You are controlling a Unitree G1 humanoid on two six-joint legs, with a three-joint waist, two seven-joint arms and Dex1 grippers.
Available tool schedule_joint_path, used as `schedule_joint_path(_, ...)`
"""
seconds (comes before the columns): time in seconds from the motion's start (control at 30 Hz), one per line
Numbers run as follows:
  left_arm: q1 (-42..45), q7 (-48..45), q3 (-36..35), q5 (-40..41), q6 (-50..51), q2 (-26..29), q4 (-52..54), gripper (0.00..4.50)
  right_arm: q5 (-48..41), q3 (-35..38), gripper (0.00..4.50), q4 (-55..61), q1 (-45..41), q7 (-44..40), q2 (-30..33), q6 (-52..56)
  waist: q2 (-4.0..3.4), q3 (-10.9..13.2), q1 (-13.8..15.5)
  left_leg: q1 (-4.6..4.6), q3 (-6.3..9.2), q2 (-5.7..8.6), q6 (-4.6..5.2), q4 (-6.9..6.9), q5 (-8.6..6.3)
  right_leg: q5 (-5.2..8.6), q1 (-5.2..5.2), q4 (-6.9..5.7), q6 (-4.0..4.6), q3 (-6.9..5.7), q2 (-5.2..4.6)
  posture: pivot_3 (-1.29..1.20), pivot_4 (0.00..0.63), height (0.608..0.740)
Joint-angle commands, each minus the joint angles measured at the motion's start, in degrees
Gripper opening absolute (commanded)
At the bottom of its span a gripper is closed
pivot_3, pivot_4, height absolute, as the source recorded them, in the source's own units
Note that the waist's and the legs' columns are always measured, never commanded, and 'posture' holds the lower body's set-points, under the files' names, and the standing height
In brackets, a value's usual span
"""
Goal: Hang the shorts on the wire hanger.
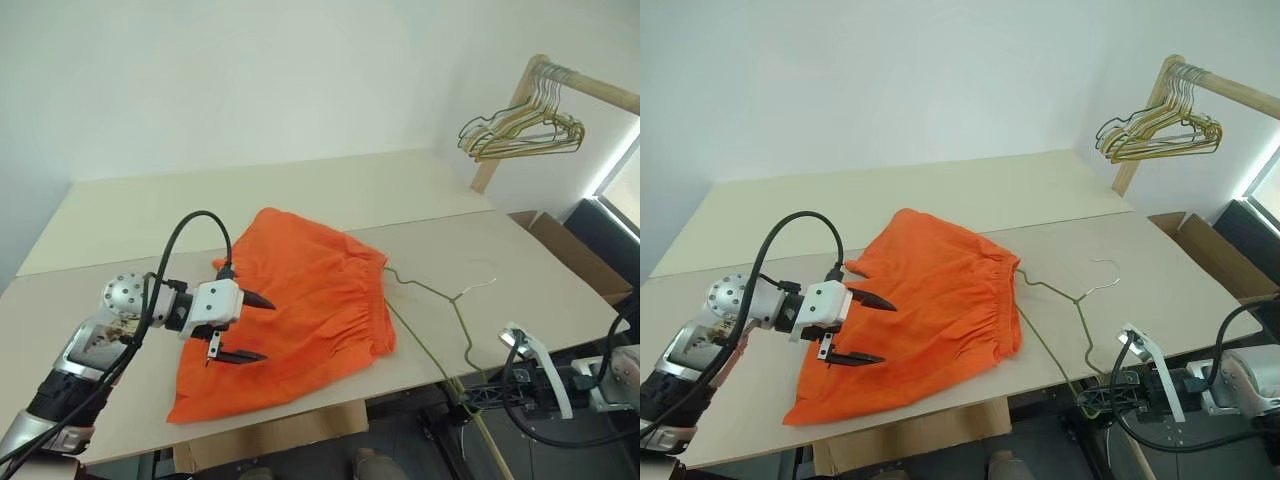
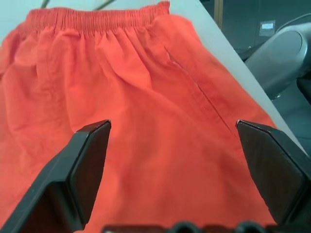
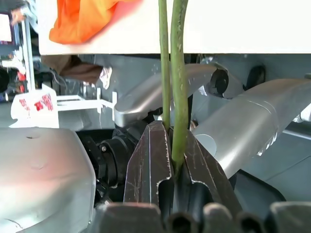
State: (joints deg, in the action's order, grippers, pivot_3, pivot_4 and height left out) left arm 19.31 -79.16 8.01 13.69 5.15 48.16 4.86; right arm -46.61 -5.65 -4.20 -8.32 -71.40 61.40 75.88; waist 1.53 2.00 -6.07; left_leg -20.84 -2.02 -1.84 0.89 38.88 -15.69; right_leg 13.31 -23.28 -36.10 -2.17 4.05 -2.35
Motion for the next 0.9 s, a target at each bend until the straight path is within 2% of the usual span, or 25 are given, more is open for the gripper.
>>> schedule_joint_path(0.03, 0.57, 0.95, -0.06, -1.25, -0.71, 0.74, 0.6, 4.48, 2.23, -1.86, 0.0, -6.43, -5.46, 0.99, -3.17, 1.58, 0.01, 0.0, 0.12, 0.02, -0.01, -0.01, 0.0, 0.01, 0.0, 0.0, 0.0, 0.0, 0.0, 0.0, 0.01, -0.08, 0.0, 0.74)
schedule_joint_path(0.23, 2.27, 1.62, 0.21, -0.72, 0.61, -0.46, 1.05, 4.48, 5.16, -4.48, 0.0, -12.11, -11.26, -2.0, -4.9, -0.79, -0.09, 0.03, 0.59, 0.05, -0.07, 0.01, 0.0, 0.01, 0.0, -0.02, 0.02, -0.02, 0.03, 0.03, 0.01, -0.08, 0.0, 0.74)
schedule_joint_path(0.57, 2.32, 2.76, 0.86, -2.08, 0.23, -1.2, 0.9, 4.48, 6.71, -10.21, 0.0, -18.41, -21.62, -5.31, -8.43, 4.39, -0.1, 0.03, 0.54, 0.02, -0.04, 0.01, 0.0, 0.01, 0.0, -0.05, 0.01, -0.01, 0.08, 0.01, 0.02, -0.07, 0.0, 0.74)
schedule_joint_path(0.9, -0.28, 5.24, 1.32, -2.26, 1.47, -1.42, 3.72, 4.48, 13.78, -16.22, 0.0, -31.45, -31.48, -10.1, -12.95, 0.07, -0.11, 0.02, 0.62, 0.01, -0.03, 0.03, 0.0, 0.03, 0.0, -0.22, 0.0, -0.04, 0.35, 0.01, 0.01, -0.02, 0.0, 0.74)
